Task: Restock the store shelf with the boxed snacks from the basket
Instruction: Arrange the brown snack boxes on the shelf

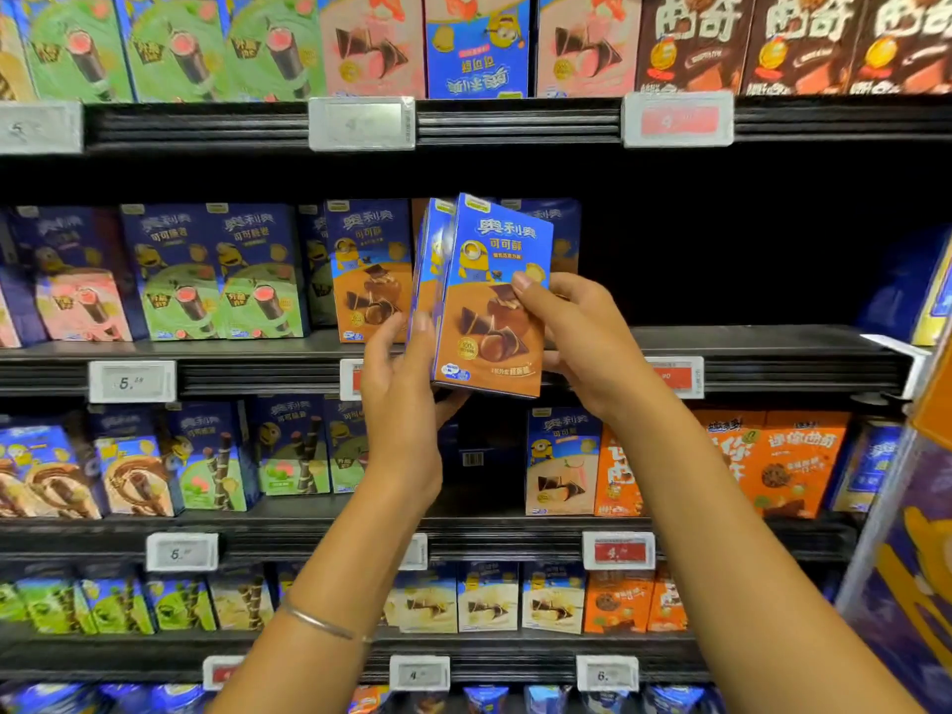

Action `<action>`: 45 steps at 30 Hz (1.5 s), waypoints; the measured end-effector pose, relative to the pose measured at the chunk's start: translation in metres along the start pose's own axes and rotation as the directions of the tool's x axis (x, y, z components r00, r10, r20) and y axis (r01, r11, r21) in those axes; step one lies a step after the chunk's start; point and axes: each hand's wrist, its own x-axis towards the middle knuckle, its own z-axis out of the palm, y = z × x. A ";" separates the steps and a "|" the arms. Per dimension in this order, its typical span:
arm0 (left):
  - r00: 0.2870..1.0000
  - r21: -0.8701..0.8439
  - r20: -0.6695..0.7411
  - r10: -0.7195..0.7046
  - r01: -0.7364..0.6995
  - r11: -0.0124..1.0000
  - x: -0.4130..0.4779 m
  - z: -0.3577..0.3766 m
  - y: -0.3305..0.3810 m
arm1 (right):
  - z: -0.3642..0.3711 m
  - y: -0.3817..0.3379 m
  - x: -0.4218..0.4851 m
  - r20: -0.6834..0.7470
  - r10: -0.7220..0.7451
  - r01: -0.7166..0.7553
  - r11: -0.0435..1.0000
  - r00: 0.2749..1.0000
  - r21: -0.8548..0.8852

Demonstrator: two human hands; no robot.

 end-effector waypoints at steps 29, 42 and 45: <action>0.986 0.390 -0.016 0.166 -0.147 0.909 0.048 -0.049 0.035 | -0.014 0.028 0.066 -0.472 -0.295 0.030 0.870 0.831 -0.491; 0.943 0.786 0.082 0.322 -0.260 0.561 0.045 -0.046 0.019 | 0.003 0.026 0.035 -0.531 -0.431 0.092 0.831 0.730 -0.549; 0.939 0.803 0.132 0.319 -0.289 0.521 0.041 -0.030 0.009 | 0.018 0.022 0.016 -0.405 -0.517 0.370 0.844 0.754 -0.388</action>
